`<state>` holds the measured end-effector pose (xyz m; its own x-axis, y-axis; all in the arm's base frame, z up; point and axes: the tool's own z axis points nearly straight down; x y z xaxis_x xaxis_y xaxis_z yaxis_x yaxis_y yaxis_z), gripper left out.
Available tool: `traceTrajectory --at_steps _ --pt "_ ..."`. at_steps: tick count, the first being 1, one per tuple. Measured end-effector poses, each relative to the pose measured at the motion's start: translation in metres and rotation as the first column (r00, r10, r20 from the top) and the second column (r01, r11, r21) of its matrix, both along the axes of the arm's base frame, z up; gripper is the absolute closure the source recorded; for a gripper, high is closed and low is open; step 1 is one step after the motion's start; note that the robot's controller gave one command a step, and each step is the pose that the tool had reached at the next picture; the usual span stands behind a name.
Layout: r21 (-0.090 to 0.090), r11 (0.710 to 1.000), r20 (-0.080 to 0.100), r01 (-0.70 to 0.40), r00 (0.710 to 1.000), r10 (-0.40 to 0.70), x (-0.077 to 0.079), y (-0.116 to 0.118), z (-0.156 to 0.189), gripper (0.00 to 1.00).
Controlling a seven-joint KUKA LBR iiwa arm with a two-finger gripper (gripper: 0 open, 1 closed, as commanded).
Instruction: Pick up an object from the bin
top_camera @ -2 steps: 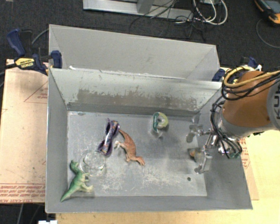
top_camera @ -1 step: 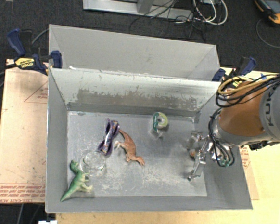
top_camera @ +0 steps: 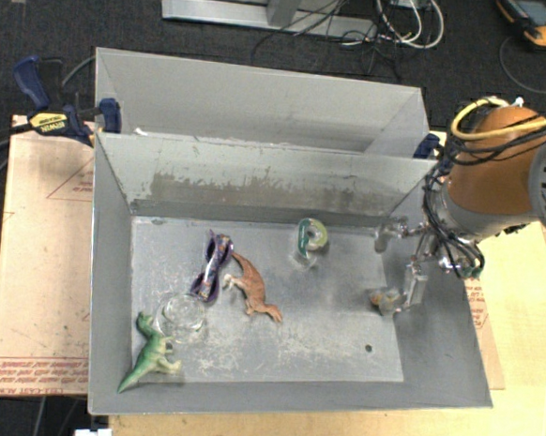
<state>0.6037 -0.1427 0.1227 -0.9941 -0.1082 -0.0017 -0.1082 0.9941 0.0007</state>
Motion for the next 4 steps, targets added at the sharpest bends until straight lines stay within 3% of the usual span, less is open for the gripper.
traceTrajectory --at_steps 2,3,4 --pt "0.0 0.982 0.002 0.186 0.982 -0.186 -0.012 -0.008 -0.043 0.0" --pt "0.003 0.97 0.003 0.244 0.97 -0.244 -0.016 -0.01 -0.043 0.0" --pt "0.003 0.929 0.003 0.37 0.929 -0.37 0.014 -0.007 -0.048 1.0"
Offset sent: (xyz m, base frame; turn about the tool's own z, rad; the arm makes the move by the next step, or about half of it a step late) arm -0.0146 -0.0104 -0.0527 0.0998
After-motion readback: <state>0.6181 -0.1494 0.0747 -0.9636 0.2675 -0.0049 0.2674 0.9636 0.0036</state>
